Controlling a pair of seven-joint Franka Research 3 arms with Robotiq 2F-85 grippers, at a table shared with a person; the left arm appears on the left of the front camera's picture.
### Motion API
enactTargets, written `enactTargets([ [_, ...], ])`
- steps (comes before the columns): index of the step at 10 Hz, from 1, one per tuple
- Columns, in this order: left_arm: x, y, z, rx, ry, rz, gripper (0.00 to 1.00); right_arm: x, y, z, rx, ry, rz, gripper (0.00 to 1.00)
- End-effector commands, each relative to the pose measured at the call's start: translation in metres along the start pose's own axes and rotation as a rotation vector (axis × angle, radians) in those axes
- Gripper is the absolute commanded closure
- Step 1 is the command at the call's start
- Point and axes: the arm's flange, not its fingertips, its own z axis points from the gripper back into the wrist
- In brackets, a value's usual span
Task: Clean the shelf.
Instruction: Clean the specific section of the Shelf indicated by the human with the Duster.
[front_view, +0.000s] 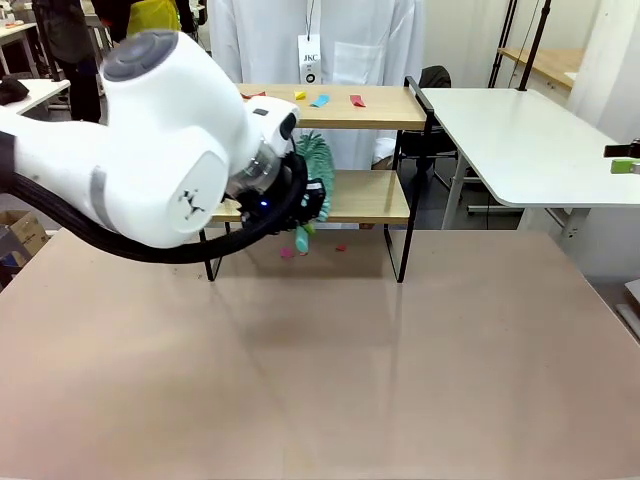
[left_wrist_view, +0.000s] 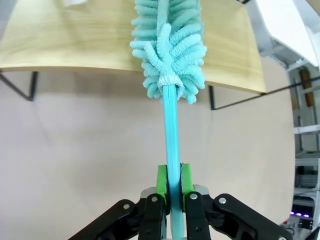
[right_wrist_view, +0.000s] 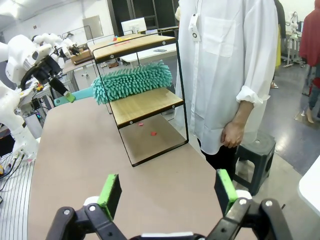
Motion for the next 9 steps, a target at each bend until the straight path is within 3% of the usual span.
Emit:
enactTargets([
  [1, 0.003, 0.016, 0.015, 0.104, -0.013, -0.014, 0.87, 0.003, 0.001, 0.0, 0.002, 0.004, 0.005, 0.0],
  [5, 0.002, 0.05, 0.043, 0.399, -0.153, -0.056, 0.87, 0.003, 0.001, 0.0, 0.002, 0.004, 0.005, 0.0],
  [9, -0.016, 0.048, 0.067, 0.628, -0.348, -0.16, 0.87, 0.003, 0.001, 0.0, 0.002, 0.004, 0.005, 0.0],
])
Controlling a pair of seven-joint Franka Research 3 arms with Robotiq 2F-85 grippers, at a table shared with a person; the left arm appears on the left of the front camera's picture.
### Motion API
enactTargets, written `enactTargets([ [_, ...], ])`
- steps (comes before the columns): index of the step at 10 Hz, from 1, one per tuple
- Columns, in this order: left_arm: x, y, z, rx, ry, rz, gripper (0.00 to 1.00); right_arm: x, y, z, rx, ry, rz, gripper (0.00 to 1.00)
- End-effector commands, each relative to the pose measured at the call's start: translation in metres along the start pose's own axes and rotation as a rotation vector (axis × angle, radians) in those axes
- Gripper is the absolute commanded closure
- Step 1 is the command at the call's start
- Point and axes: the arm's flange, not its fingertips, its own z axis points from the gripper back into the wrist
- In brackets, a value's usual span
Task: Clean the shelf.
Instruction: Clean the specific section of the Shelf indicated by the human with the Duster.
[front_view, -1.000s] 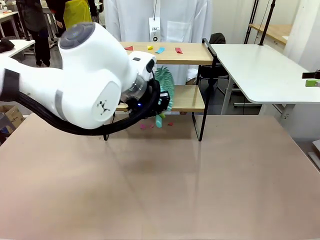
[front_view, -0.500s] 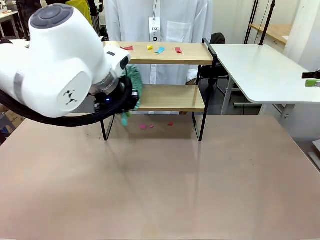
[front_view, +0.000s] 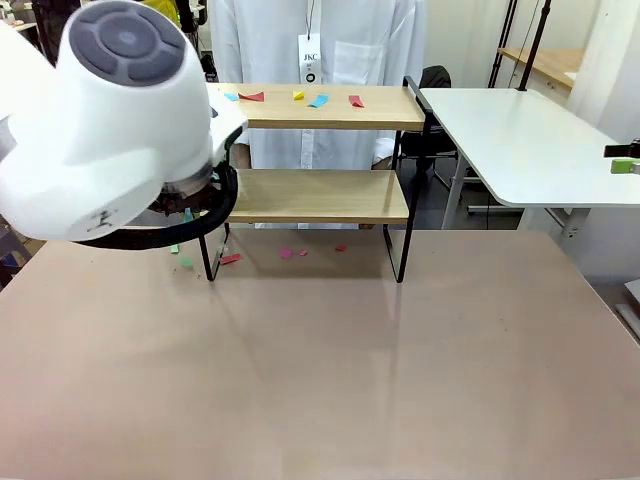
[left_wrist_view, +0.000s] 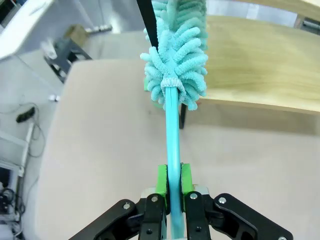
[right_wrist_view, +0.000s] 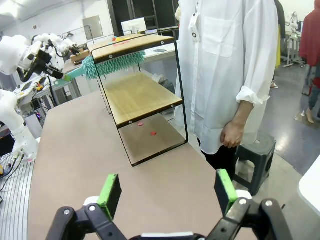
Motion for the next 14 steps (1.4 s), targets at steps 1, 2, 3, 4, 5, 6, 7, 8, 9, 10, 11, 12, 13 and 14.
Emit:
enactTargets([
  [1, -0.008, -0.009, 0.009, 0.079, -0.09, 0.027, 0.87, 0.003, 0.001, 0.0, 0.001, 0.004, 0.006, 0.0],
  [2, -0.011, -0.013, 0.016, 0.007, -0.095, 0.034, 0.87, 0.003, 0.001, 0.0, 0.001, 0.004, 0.006, 0.0],
  [3, -0.006, -0.007, 0.007, 0.02, -0.041, -0.013, 0.87, 0.003, 0.001, 0.0, 0.001, 0.004, 0.006, 0.0],
  [4, -0.006, -0.007, 0.007, 0.02, -0.041, -0.013, 0.87, 0.003, 0.001, 0.0, 0.001, 0.004, 0.006, 0.0],
  [5, -0.006, -0.007, 0.007, 0.02, -0.041, -0.013, 0.87, 0.003, 0.001, 0.0, 0.001, 0.004, 0.006, 0.0],
  [6, -0.006, -0.007, 0.007, 0.02, -0.041, -0.013, 0.87, 0.003, 0.001, 0.0, 0.001, 0.004, 0.006, 0.0],
  [7, -0.011, -0.012, 0.007, 0.009, -0.032, -0.013, 0.87, 0.003, 0.001, 0.0, 0.001, 0.004, 0.006, 0.0],
  [8, -0.014, -0.007, 0.012, -0.062, -0.024, -0.081, 0.87, 0.003, 0.001, 0.0, 0.001, 0.004, 0.006, 0.0],
  [9, -0.015, 0.002, 0.017, -0.1, -0.012, -0.151, 0.87, 0.003, 0.001, 0.0, 0.001, 0.004, 0.006, 0.0],
  [10, -0.015, 0.012, 0.022, -0.139, 0.003, -0.209, 0.87, 0.003, 0.001, 0.0, 0.001, 0.004, 0.006, 0.0],
  [11, -0.013, 0.023, 0.027, -0.158, -0.004, -0.255, 0.87, 0.003, 0.001, 0.0, 0.001, 0.004, 0.006, 0.0],
  [12, -0.011, 0.033, 0.032, -0.192, -0.002, -0.334, 0.87, 0.003, 0.001, 0.0, 0.001, 0.004, 0.006, 0.0],
  [13, -0.009, 0.046, 0.036, -0.234, 0.019, -0.421, 0.87, 0.003, 0.001, 0.0, 0.001, 0.004, 0.006, 0.0],
  [14, -0.007, 0.057, 0.038, -0.316, 0.044, -0.471, 0.87, 0.003, 0.001, 0.0, 0.001, 0.004, 0.006, 0.0],
])
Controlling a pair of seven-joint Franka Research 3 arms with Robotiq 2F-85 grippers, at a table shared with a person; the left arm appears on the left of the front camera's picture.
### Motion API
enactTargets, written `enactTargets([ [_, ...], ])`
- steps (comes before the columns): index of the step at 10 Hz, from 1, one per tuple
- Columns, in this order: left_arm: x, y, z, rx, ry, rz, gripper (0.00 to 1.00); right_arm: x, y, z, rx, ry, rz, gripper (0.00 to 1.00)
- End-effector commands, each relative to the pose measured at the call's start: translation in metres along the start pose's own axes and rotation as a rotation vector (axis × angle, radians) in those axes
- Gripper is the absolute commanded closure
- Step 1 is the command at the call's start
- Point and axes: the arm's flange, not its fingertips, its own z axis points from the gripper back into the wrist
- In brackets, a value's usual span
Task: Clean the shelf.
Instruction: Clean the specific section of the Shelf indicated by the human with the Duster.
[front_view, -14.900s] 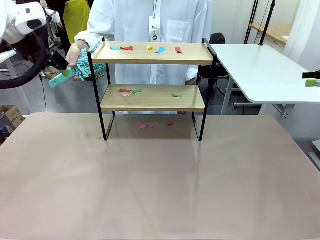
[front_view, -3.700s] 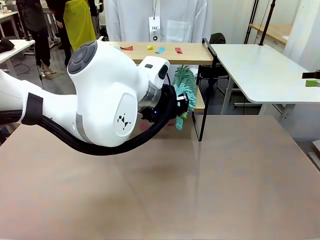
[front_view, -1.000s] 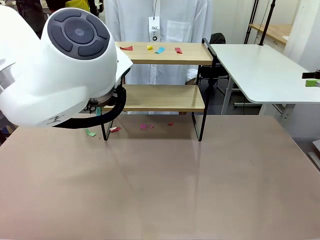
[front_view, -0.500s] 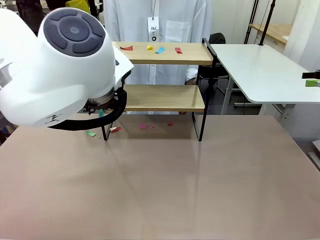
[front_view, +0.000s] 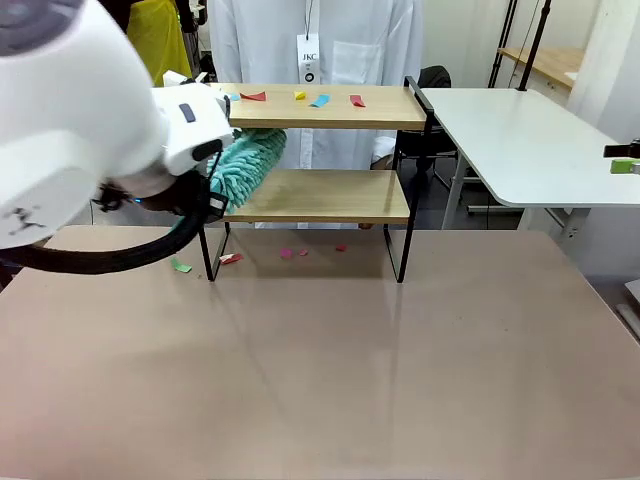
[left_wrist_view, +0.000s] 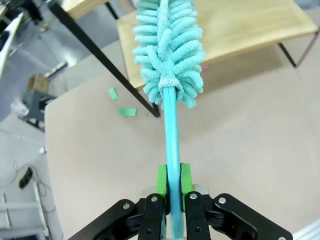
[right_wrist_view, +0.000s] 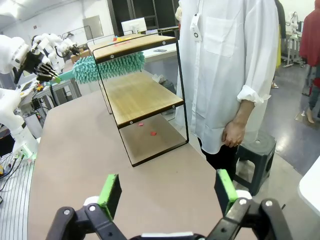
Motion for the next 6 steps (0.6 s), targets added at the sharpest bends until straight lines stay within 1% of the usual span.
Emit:
enactTargets([
  [1, -0.012, 0.029, 0.018, -0.153, 0.033, -0.136, 0.87, 0.003, 0.001, 0.0, 0.001, 0.004, 0.006, 0.0],
  [2, -0.014, 0.038, 0.021, -0.245, 0.07, -0.211, 0.87, 0.003, 0.001, 0.0, 0.001, 0.004, 0.006, 0.0],
  [3, -0.017, 0.05, 0.027, -0.349, 0.085, -0.267, 0.87, 0.003, 0.001, 0.0, 0.001, 0.004, 0.006, 0.0],
  [4, -0.021, 0.062, 0.034, -0.42, 0.083, -0.328, 0.87, 0.003, 0.001, 0.0, 0.001, 0.004, 0.006, 0.0],
  [6, -0.027, 0.086, 0.049, -0.574, 0.075, -0.394, 0.87, 0.003, 0.001, 0.0, 0.001, 0.004, 0.006, 0.0],
])
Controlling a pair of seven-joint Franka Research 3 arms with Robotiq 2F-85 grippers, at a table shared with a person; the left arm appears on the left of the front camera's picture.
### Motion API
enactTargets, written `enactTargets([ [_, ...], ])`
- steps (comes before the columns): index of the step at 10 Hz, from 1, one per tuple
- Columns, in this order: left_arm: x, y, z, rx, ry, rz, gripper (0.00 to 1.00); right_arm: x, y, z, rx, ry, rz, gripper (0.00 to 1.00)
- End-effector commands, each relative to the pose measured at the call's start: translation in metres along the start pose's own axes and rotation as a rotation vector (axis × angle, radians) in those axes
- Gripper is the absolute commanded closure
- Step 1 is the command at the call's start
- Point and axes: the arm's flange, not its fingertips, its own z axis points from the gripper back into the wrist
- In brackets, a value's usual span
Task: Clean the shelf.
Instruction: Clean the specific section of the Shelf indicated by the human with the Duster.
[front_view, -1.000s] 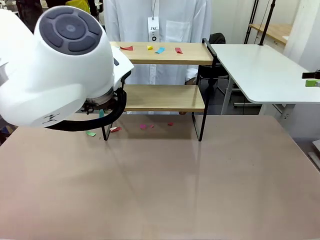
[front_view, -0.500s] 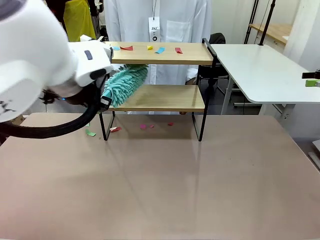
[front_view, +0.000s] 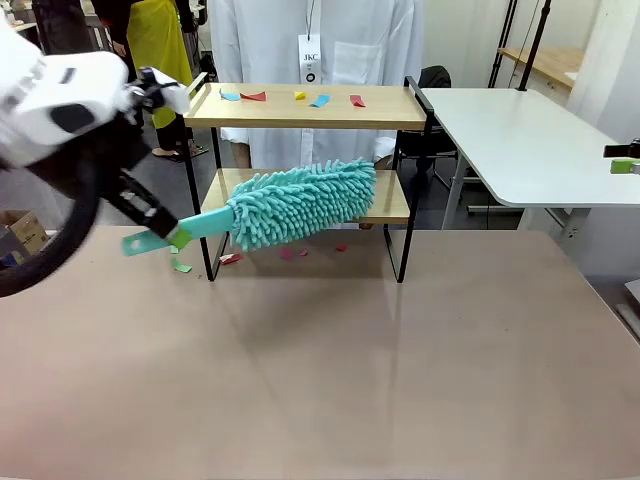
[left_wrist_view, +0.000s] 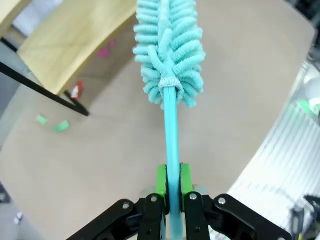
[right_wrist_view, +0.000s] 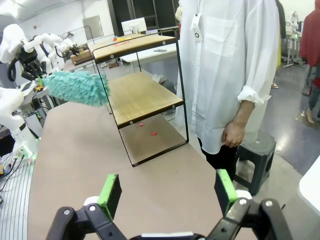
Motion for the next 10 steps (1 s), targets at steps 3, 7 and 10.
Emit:
enactTargets([
  [3, -0.038, 0.001, 0.044, -0.067, 0.044, -0.2, 0.87, 0.003, 0.001, 0.0, 0.001, 0.004, 0.006, 0.0],
  [7, -0.059, 0.001, 0.072, 0.029, 0.345, -0.326, 0.87, 0.003, 0.001, 0.0, 0.001, 0.004, 0.006, 0.0],
  [10, -0.064, 0.012, 0.082, 0.046, 0.553, -0.343, 0.87, 0.003, 0.001, 0.0, 0.001, 0.004, 0.006, 0.0],
])
